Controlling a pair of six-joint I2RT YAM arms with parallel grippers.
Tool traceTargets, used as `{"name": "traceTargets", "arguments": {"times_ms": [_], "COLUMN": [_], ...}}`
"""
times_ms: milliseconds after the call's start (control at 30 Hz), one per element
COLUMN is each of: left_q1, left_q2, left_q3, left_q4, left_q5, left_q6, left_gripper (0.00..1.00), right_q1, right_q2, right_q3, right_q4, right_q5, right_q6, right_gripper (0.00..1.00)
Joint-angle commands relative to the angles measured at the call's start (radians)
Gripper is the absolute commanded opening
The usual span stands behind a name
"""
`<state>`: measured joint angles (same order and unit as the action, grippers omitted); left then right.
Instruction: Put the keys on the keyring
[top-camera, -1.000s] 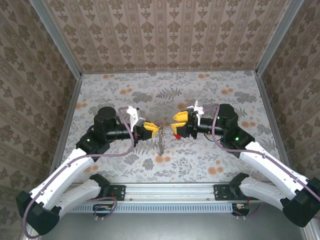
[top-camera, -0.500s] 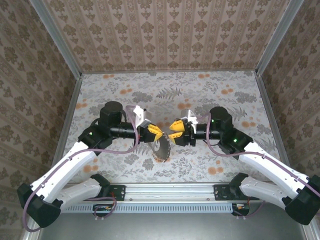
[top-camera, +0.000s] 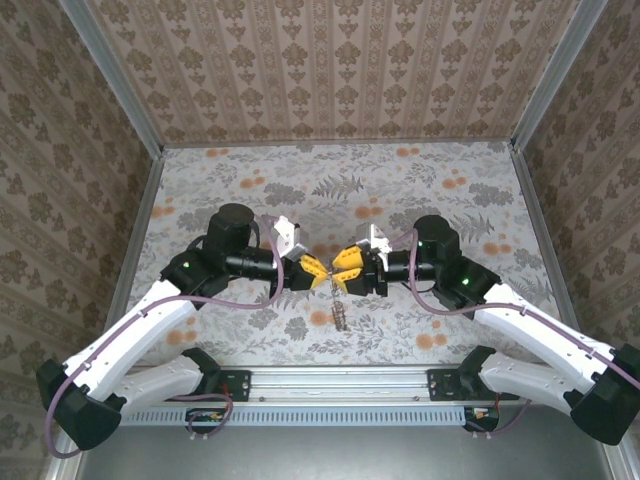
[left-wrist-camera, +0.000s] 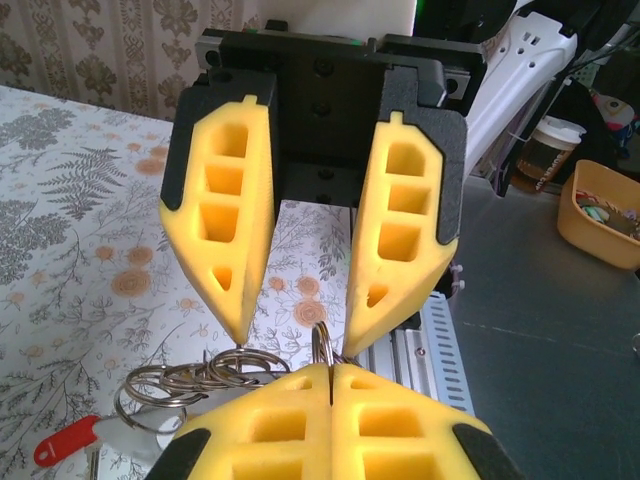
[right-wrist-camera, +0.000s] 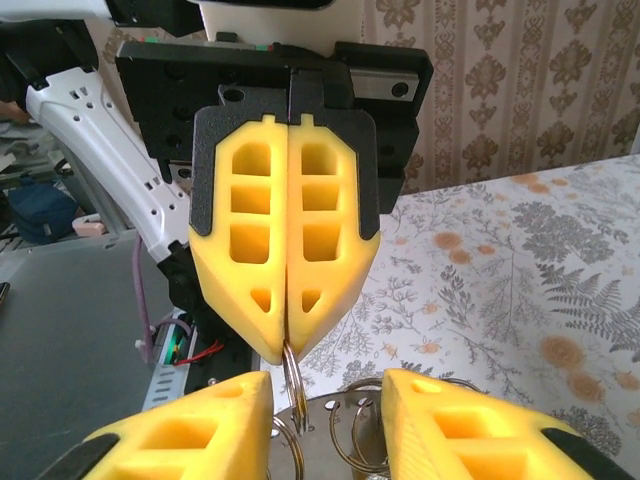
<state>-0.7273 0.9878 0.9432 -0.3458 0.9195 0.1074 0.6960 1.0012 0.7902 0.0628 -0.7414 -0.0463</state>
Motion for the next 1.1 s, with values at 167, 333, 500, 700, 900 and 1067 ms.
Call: {"name": "traceTargets", "arguments": {"times_ms": [167,333,500,700,900,1067], "left_q1": [-0.007,-0.009,-0.01,-0.008,0.032,0.043], "left_q2": [-0.007,-0.008,-0.003,-0.016,-0.103,-0.124], "left_q3": [0.038,0.035,0.028,0.009,-0.082,-0.158], "left_q4": [0.006,0.026,0.047,0.081,0.228,0.403], "left_q5": [0.008,0.006,0.008,-0.017,-0.036,-0.019], "left_q6": [0.027,0.014,0.005,-0.028,-0.136,-0.237], "left_gripper": [0.0,0.0,0.0,0.0,0.27,0.29], "right_q1": [0.015,0.017,0.018,0.016,-0.026,-0.042], "right_q2": [0.017,0.022,0.023,-0.037,-0.08,-0.072], "right_q3": [0.037,0.042,0.054,0.003,-0.077,-0.128], "right_q4": [-0.008,-0.028,-0.076,-0.006,0.219,0.406], "right_q5": [-0.038,-0.055,-0.09,-0.051,-0.053,-0.05], "right_q6": [-0.01,-0.024,-0.065,-0.063,0.106,0.249], "right_gripper": [0.24,0.16,0.0,0.0,0.0,0.0]}}
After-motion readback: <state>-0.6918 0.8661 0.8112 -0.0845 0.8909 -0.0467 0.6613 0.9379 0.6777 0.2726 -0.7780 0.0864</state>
